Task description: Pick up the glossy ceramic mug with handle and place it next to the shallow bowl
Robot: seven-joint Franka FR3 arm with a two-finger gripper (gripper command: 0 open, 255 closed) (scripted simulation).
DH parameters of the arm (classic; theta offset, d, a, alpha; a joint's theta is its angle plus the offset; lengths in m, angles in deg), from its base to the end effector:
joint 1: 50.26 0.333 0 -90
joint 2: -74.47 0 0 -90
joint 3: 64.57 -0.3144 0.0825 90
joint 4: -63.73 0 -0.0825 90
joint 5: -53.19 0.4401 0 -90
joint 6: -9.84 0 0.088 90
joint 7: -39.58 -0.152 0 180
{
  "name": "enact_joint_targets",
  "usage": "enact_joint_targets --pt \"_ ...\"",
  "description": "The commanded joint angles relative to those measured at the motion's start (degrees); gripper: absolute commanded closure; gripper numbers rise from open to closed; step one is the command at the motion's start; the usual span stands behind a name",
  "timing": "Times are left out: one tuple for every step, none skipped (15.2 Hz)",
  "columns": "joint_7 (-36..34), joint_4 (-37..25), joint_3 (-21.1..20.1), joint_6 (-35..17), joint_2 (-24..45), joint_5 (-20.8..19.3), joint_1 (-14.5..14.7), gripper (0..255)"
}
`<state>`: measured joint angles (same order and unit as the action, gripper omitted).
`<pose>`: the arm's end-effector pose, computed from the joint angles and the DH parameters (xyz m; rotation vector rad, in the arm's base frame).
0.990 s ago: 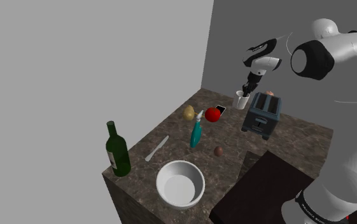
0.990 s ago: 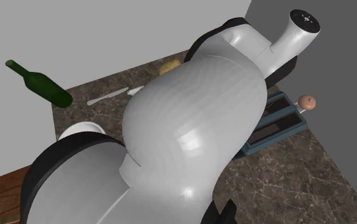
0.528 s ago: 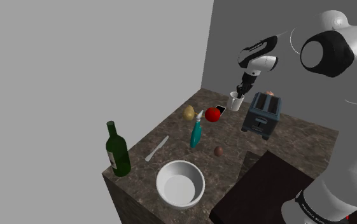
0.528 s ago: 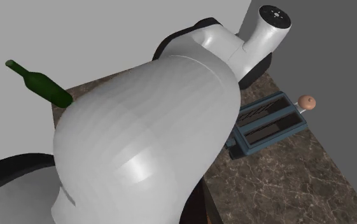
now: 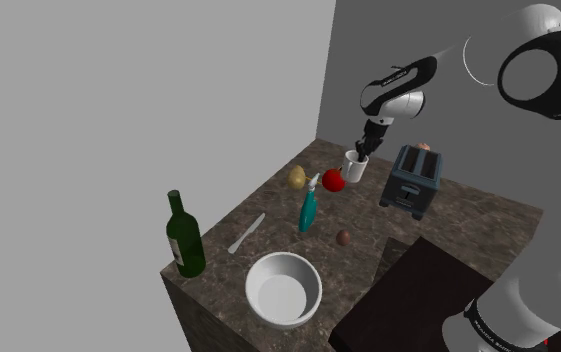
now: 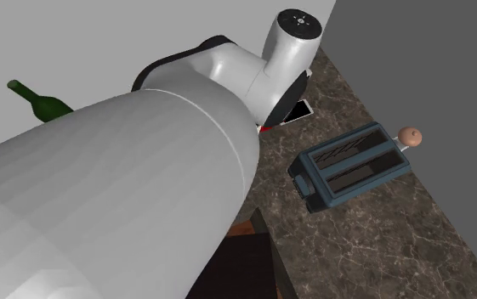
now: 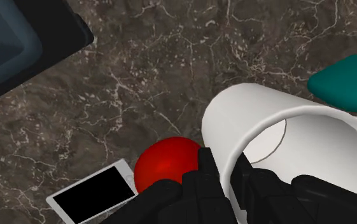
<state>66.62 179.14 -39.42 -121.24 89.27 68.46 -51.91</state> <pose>0.5806 -0.2762 0.2596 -3.0657 0.2331 -0.1314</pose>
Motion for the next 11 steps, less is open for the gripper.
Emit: enact_joint_targets --pt "-3.43 2.71 -0.64 -1.44 -1.92 -1.17 2.4 255" --pt "-4.97 3.72 -0.97 -1.94 -2.7 -1.68 3.41 255" --pt "-6.51 4.65 -1.31 -2.4 -3.42 -2.18 4.42 255" --pt "-8.08 5.52 -1.68 -2.84 -4.09 -2.67 5.39 255" --pt "-9.65 6.33 -2.09 -3.25 -4.72 -3.15 6.34 255" --pt "-11.24 7.06 -2.52 -3.63 -5.3 -3.61 7.27 255" --pt "-12.83 7.73 -2.98 -3.99 -5.82 -4.05 8.18 255" --pt "-14.42 8.33 -3.45 -4.32 -6.29 -4.47 9.09 255" --pt "-16.01 8.86 -3.94 -4.63 -6.71 -4.87 9.97 255" --pt "-17.6 9.33 -4.45 -4.91 -7.08 -5.25 10.85 255" --pt "-19.2 9.73 -4.97 -5.16 -7.4 -5.61 11.71 255"
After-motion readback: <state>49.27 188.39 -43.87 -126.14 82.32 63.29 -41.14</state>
